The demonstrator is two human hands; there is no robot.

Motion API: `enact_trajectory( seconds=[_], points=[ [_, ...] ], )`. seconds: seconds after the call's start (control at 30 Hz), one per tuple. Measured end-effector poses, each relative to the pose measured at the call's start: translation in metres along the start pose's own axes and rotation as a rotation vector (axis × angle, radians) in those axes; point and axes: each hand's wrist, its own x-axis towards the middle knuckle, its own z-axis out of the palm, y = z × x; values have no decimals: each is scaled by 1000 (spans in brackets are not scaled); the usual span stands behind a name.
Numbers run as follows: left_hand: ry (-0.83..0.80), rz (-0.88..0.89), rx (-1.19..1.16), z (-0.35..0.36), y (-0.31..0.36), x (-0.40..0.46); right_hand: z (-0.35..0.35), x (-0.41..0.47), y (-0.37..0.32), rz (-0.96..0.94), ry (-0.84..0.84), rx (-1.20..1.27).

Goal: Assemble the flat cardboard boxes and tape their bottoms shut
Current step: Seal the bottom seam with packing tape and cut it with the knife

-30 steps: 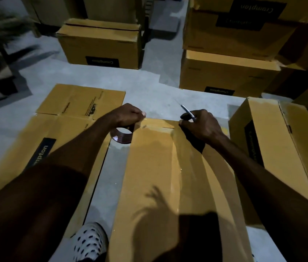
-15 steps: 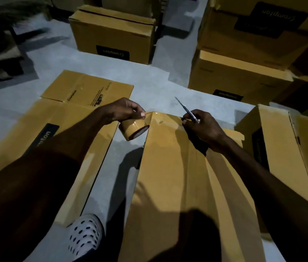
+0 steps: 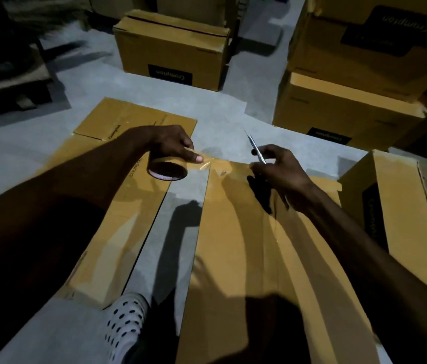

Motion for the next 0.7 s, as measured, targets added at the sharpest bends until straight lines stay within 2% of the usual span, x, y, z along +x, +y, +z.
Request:
enact_trajectory(
  seconds=[0.13, 0.23, 0.4, 0.57, 0.7],
  points=[
    [-27, -16, -159, -2, -6, -9, 27, -25, -40, 119, -210, 233],
    [7, 2, -193, 3, -8, -11, 50, -46, -52, 145, -341, 93],
    [86, 39, -168, 7, -6, -12, 74, -61, -57, 87, -271, -112],
    [125, 62, -161, 9, -5, -13, 91, -53, -57, 71, -157, -201],
    [151, 42, -175, 13, -7, -11, 101, -39, -61, 90, -144, -268]
  ],
)
